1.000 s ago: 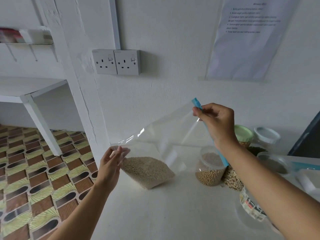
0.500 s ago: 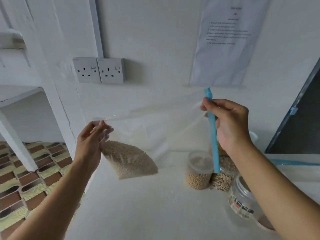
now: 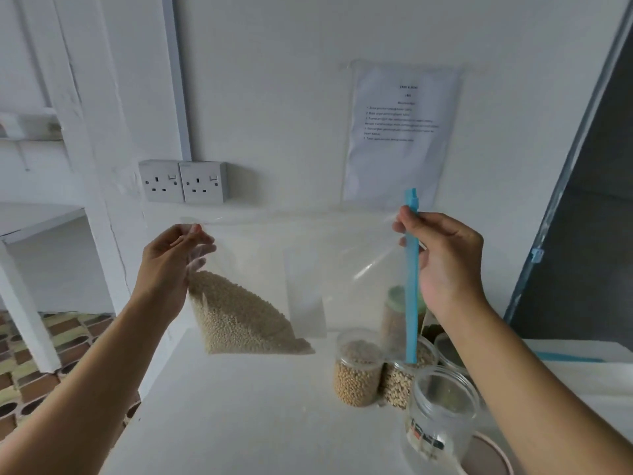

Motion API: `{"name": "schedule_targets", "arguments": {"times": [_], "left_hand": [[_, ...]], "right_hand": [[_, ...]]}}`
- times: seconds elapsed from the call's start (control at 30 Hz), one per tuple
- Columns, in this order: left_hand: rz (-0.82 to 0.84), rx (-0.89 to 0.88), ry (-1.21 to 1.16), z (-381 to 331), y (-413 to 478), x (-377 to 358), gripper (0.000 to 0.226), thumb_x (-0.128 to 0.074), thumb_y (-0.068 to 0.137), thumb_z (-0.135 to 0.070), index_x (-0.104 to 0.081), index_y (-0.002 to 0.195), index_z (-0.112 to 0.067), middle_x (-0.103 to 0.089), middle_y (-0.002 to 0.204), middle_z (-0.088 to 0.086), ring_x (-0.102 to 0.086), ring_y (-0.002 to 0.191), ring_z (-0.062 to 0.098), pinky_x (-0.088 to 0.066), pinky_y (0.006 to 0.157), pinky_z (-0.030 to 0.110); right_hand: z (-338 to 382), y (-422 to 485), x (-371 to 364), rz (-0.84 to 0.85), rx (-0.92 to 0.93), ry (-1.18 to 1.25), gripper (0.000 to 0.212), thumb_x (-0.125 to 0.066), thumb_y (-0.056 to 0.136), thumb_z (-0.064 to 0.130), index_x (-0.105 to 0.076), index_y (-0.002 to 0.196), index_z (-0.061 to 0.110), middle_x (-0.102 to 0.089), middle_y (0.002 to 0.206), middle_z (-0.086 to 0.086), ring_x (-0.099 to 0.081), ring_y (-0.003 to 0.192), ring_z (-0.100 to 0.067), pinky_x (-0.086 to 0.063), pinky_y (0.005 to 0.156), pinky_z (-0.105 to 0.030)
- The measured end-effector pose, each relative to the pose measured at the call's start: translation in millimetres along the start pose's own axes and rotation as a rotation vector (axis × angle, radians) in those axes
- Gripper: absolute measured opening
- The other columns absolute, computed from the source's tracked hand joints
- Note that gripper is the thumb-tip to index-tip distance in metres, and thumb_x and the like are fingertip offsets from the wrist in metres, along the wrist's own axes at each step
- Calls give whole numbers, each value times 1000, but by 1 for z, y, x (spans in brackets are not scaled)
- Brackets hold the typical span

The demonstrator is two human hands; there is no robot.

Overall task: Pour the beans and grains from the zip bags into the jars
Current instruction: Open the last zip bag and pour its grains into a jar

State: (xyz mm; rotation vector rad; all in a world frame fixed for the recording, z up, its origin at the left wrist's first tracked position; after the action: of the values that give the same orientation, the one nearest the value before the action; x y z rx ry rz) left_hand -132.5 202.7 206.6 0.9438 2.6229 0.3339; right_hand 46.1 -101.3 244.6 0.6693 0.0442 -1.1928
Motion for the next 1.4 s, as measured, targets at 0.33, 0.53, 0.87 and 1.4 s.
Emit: {"name": "schedule_targets", "arguments": {"times": [0.33,0.53,0.87,1.4], "left_hand": [[19,-50,40,-28,-32,-43,23,-57,103,-22,-64,81,-17,-69,87,-3,-67,91,14,-42,104,45],[20,-52,69,-38,-47,-63,22,-58,103,-21,-65,82,-17,-70,88,-2,-67,96,17,-41,107,47],[32,-45,108,-44,-62,-82,23,-58,103,-22,-65,81,-19,-70,88,-3,-67,95,15,-43,104,45],[75,-106,159,-66,-65,-100,25,-61,101,-29,-66,80,-17,-72,85,-8,-68,90,12,-39,111,53]], "right_hand": [[21,0,46,4,-24,35,10,-81,84,16,-80,73,17,-76,83,-7,-72,86,-22,-53,77,-33],[25,-3,69,-16,-48,56,12,-80,85,16,-79,73,16,-75,82,-6,-72,86,-22,-53,78,-34],[28,-6,95,-39,-16,17,10,-79,87,19,-77,81,11,-76,85,-7,-73,87,-22,-56,80,-34],[15,-12,106,-106,-76,55,11,-73,93,21,-73,89,11,-75,87,-1,-73,90,-16,-56,85,-35]]}}
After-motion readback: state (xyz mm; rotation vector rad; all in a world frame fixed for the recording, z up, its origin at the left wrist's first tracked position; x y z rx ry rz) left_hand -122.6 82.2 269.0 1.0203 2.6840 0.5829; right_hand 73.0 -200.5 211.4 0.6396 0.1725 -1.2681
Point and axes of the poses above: each hand's wrist, its own y-axis towards the middle knuckle, its own x-axis out of the back of the hand, z = x × y, the point moved 2 cm from there along y, towards the middle knuckle
